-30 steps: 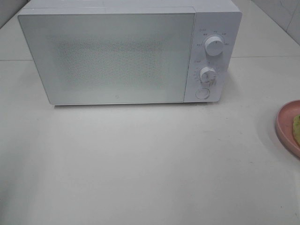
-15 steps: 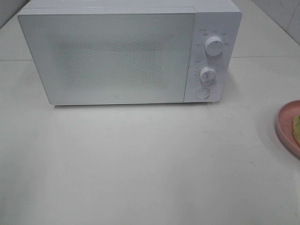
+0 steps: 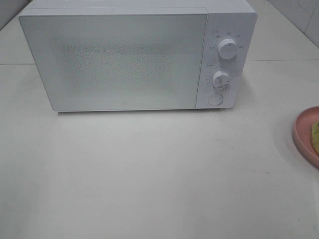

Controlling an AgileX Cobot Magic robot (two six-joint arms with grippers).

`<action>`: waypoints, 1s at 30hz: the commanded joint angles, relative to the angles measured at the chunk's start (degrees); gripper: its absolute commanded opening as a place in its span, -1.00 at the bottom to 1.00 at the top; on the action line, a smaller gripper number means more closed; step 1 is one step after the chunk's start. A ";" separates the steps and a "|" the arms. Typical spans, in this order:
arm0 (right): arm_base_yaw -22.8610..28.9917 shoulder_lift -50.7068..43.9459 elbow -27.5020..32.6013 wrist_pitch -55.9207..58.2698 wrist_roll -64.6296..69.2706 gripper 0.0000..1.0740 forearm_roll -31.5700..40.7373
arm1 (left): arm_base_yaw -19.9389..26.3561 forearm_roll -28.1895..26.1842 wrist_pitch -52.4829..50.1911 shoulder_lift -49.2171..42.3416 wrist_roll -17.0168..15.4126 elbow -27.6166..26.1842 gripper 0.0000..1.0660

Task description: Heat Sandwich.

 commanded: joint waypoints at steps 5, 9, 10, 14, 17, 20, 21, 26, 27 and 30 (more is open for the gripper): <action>-0.11 -1.55 0.23 -0.23 0.00 0.42 0.06 | 0.06 -0.34 -0.40 -1.66 -0.40 0.17 0.90; -0.11 -1.55 0.23 -0.23 0.00 0.42 0.06 | 0.06 -0.34 -0.40 -1.55 -0.40 0.17 0.90; -0.11 -1.55 0.23 -0.23 0.00 0.42 0.06 | 0.06 -0.34 -0.40 -1.55 -0.40 0.17 0.90; -0.11 -1.55 0.23 -0.23 0.00 0.42 0.06 | 0.06 -0.34 -0.40 -1.55 -0.40 0.17 0.90; -0.11 -1.55 0.23 -0.23 0.00 0.42 0.06 | 0.06 -0.34 -0.40 -1.55 -0.40 0.17 0.90; -0.11 -1.55 0.23 -0.23 0.00 0.42 0.06 | 0.06 -0.34 -0.40 -1.55 -0.40 0.17 0.90; -0.11 -1.55 0.23 -0.23 0.00 0.42 0.06 | 0.06 -0.34 -0.40 -1.55 -0.40 0.17 0.90; -0.11 -1.55 0.23 -0.23 0.00 0.42 0.06 | 0.06 -0.34 -0.40 -1.55 -0.40 0.17 0.90; -0.11 -1.55 0.23 -0.23 0.00 0.42 0.06 | 0.06 -0.34 -0.40 -1.55 -0.40 0.17 0.90; -0.11 -1.55 0.23 -0.23 0.00 0.42 0.06 | 0.06 -0.34 -0.40 -1.55 -0.40 0.17 0.90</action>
